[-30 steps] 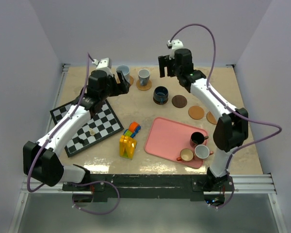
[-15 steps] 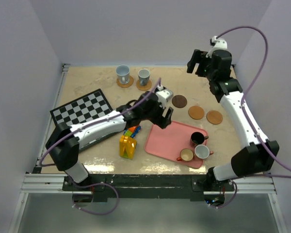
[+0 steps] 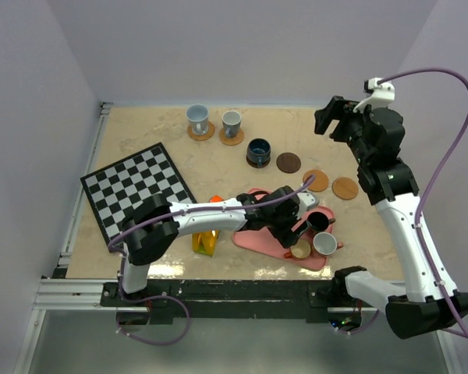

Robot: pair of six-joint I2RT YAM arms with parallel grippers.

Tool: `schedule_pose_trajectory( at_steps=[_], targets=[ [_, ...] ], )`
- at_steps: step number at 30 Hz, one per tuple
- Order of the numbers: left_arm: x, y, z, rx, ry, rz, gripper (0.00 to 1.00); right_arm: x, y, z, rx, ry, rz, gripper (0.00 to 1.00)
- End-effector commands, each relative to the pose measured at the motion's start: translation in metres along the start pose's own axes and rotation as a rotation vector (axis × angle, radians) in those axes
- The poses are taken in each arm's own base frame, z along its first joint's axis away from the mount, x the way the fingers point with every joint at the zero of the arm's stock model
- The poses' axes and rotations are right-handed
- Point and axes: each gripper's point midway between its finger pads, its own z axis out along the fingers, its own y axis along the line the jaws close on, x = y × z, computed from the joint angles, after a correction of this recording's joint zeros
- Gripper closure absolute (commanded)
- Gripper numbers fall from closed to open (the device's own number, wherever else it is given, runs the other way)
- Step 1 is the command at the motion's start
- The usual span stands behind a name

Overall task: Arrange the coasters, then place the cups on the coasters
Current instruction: Pick up the cup from the tray.

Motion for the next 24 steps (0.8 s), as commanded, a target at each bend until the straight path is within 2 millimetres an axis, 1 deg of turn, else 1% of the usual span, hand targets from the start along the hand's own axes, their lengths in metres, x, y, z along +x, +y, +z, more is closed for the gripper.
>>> schedule_pose_trajectory(
  at_steps=[1, 4, 6, 9, 10, 13, 15, 17, 20, 24],
  targets=[
    [-0.016, -0.015, -0.005, 0.011, -0.040, -0.023, 0.20, 0.008, 0.005, -0.009, -0.034, 0.011, 0.028, 0.12],
    [-0.008, -0.018, 0.005, 0.009, -0.025, -0.036, 0.20, 0.013, 0.006, -0.014, -0.051, 0.017, 0.031, 0.13],
    [-0.004, -0.014, 0.012, -0.029, -0.005, -0.060, 0.21, 0.016, 0.005, -0.018, -0.051, 0.023, 0.026, 0.13],
    [-0.006, -0.017, 0.017, -0.039, 0.002, -0.073, 0.22, 0.017, 0.003, -0.021, -0.043, 0.034, 0.011, 0.13],
    [-0.009, -0.014, 0.019, -0.065, -0.010, -0.073, 0.23, 0.018, 0.002, -0.023, -0.042, 0.037, 0.006, 0.14],
    [-0.012, -0.013, 0.023, -0.085, -0.013, -0.073, 0.25, 0.018, 0.001, -0.026, -0.040, 0.033, -0.003, 0.14],
    [-0.012, -0.011, 0.026, -0.094, -0.008, -0.071, 0.28, 0.020, 0.001, -0.026, -0.040, 0.038, -0.005, 0.14],
    [-0.012, -0.010, 0.028, -0.105, 0.001, -0.064, 0.35, 0.020, 0.001, -0.026, -0.044, 0.037, -0.005, 0.14],
    [-0.015, -0.013, 0.030, -0.090, 0.002, -0.055, 0.44, 0.021, 0.001, -0.024, -0.041, 0.040, -0.005, 0.14],
    [-0.008, -0.017, 0.034, -0.069, 0.029, -0.042, 0.51, 0.019, -0.001, -0.023, -0.031, 0.032, -0.008, 0.14]
  ],
)
